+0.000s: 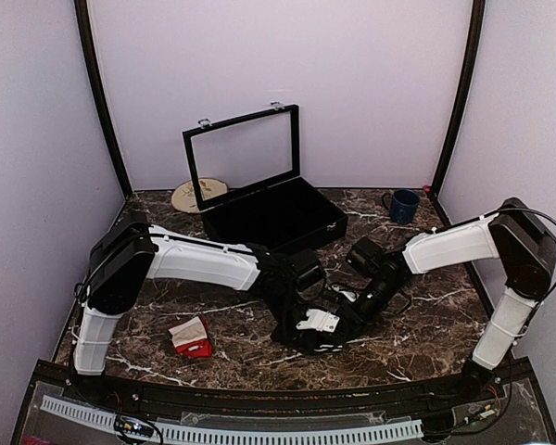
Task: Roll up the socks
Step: Roll the sock at the center of the board.
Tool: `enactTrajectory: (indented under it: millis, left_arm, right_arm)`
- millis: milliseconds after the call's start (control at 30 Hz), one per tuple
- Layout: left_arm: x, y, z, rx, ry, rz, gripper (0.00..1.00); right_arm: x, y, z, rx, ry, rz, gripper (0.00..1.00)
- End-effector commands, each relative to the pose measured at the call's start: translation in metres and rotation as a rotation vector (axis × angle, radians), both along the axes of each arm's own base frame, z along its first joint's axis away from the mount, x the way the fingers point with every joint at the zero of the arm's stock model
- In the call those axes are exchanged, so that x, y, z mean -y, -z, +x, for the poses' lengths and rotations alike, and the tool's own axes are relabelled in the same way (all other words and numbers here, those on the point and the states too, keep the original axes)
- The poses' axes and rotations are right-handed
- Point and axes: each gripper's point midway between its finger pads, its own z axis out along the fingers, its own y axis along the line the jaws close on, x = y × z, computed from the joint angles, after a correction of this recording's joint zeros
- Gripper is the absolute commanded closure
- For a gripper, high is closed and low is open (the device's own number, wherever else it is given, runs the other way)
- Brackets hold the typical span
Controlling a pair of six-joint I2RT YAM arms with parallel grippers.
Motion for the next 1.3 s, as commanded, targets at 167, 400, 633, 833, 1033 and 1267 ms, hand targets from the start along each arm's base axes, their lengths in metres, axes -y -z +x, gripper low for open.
enactTrajectory:
  millis: [167, 400, 633, 833, 1033, 1267]
  left_arm:
    - [-0.019, 0.001, 0.000, -0.215, -0.095, 0.085, 0.96]
    - [-0.017, -0.004, 0.005, -0.340, -0.134, 0.084, 0.96]
    - [-0.017, -0.009, 0.013, -0.455, -0.172, 0.084, 0.99]
    - [-0.018, -0.008, 0.017, -0.536, -0.203, 0.095, 1.00]
    - [-0.022, -0.009, 0.019, -0.606, -0.225, 0.105, 1.00]
    - [-0.021, -0.011, 0.023, -0.647, -0.237, 0.102, 1.00]
  right_arm:
    - [0.018, 0.002, 0.030, 0.141, 0.097, -0.067, 0.62]
    - [0.032, -0.001, 0.048, 0.288, 0.141, -0.111, 0.61]
    - [0.052, -0.020, 0.061, 0.509, 0.176, -0.176, 0.61]
    - [0.046, -0.039, 0.059, 0.696, 0.138, -0.222, 0.61]
    - [0.029, -0.059, 0.049, 0.862, 0.068, -0.250, 0.62]
    - [-0.001, -0.065, 0.022, 0.983, -0.098, -0.251, 0.62]
